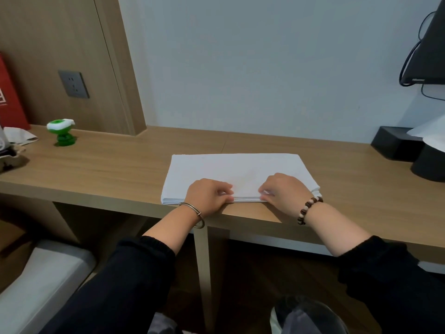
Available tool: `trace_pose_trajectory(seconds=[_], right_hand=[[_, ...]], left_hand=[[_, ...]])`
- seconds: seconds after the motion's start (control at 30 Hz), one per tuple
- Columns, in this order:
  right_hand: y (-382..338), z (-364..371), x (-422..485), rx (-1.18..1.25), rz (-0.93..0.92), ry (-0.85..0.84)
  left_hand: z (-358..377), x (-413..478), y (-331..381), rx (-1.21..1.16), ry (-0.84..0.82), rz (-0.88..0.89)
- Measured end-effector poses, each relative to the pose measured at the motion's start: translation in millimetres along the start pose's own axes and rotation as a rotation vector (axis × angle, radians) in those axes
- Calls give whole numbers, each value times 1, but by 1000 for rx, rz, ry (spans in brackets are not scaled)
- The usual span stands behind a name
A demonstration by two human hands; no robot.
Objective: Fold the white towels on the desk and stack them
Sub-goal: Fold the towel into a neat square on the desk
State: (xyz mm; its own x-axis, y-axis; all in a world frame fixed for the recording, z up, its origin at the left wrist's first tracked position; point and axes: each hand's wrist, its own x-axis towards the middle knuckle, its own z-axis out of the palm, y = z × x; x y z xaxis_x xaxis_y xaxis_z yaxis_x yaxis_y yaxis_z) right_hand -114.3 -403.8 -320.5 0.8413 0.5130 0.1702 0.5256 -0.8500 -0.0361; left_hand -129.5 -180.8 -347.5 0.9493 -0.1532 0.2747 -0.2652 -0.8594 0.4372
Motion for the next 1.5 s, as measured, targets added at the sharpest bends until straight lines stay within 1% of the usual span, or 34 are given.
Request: trace_pose_trajectory(seconds=[0.07,0.23,0.37,0.53,0.67,0.83,1.0,1.13,1.27,1.33,1.5], right_hand=[[-2,0,1,-32,-38,5],[-5,-4,3,-33,-45,14],[-6,2,-2,-45,-74,138],[-5,13,-15,-3,-99,143],[-7,14,-13,-55,-96,132],[-12,17,-12,-106,-52,130],[-14,18,-11,-115,-12,143],[-15,20,-11,-106,0,156],[-5,11,-8,-66,-32,85],[4,4,-10,-63,17,58],[18,1,-19,-128,148,60]], left_hand=[[1,0,0,-30,6,-25],[2,-1,0,-18,-8,-22],[1,-2,0,-17,-14,-22],[-1,0,5,15,-24,-19],[-10,5,9,52,-56,21],[-16,8,16,224,-42,141],[-22,8,19,280,-25,200],[-14,-1,20,393,-64,270],[-10,-5,14,338,-30,238],[-10,-5,14,301,-30,228],[-9,-4,11,244,-37,213]])
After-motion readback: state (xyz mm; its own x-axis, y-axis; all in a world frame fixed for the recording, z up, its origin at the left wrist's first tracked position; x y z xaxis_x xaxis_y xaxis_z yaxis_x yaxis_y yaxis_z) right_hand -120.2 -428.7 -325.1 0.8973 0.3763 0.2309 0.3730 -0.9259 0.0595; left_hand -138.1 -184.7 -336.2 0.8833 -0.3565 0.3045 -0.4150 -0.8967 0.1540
